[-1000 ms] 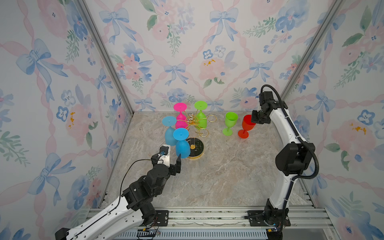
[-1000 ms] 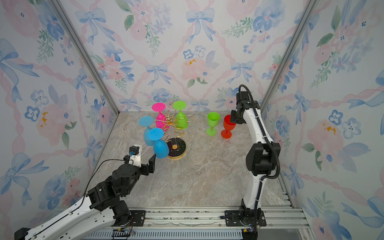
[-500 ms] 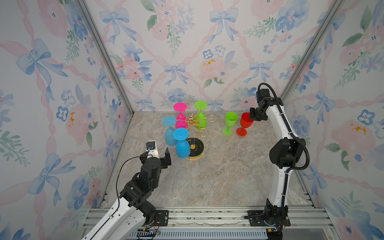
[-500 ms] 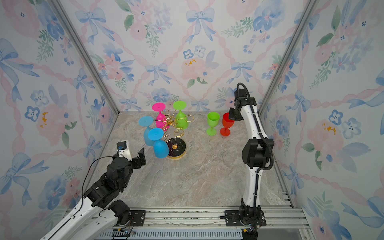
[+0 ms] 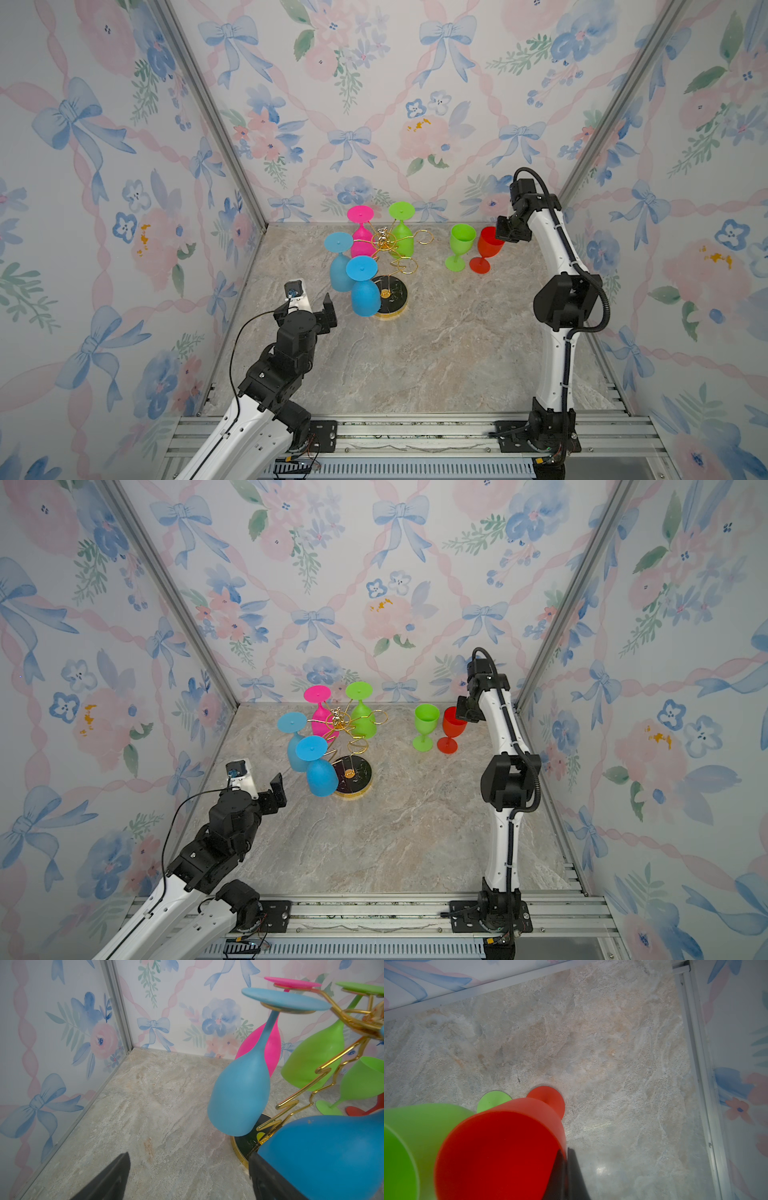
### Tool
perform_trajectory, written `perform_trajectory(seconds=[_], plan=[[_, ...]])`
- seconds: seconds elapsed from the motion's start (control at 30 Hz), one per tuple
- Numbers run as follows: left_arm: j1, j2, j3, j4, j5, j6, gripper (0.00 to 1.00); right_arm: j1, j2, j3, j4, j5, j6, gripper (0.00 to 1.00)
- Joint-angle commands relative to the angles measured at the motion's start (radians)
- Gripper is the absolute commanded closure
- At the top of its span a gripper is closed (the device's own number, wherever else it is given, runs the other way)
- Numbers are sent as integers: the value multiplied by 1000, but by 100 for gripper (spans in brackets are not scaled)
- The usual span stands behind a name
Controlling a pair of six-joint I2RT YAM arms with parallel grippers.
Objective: Take the wine glass off the wine glass rack
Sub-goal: 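Lower the red glass upright next to the green glass with the right gripper, then open the right gripper and lift it off the red glass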
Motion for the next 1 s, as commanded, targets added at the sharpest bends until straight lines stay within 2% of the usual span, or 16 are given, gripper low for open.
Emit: perform_trajectory(seconds=[0.0, 0.2, 0.4, 0.67, 0.97], plan=[[6, -3, 13, 2, 11, -6, 9, -5, 18, 34, -27, -5, 18, 100], [6, -3, 13, 2, 17, -5, 10, -4, 18, 37, -8, -6, 29, 100], [6, -4, 13, 3, 28, -5, 10, -3, 24, 40, -6, -11, 28, 92], [7, 0, 14, 2, 40, -3, 11, -3, 2, 12, 35, -23, 39, 90], [7, -2, 15, 3, 55, 0, 10, -5, -43, 5, 80, -54, 71, 74]])
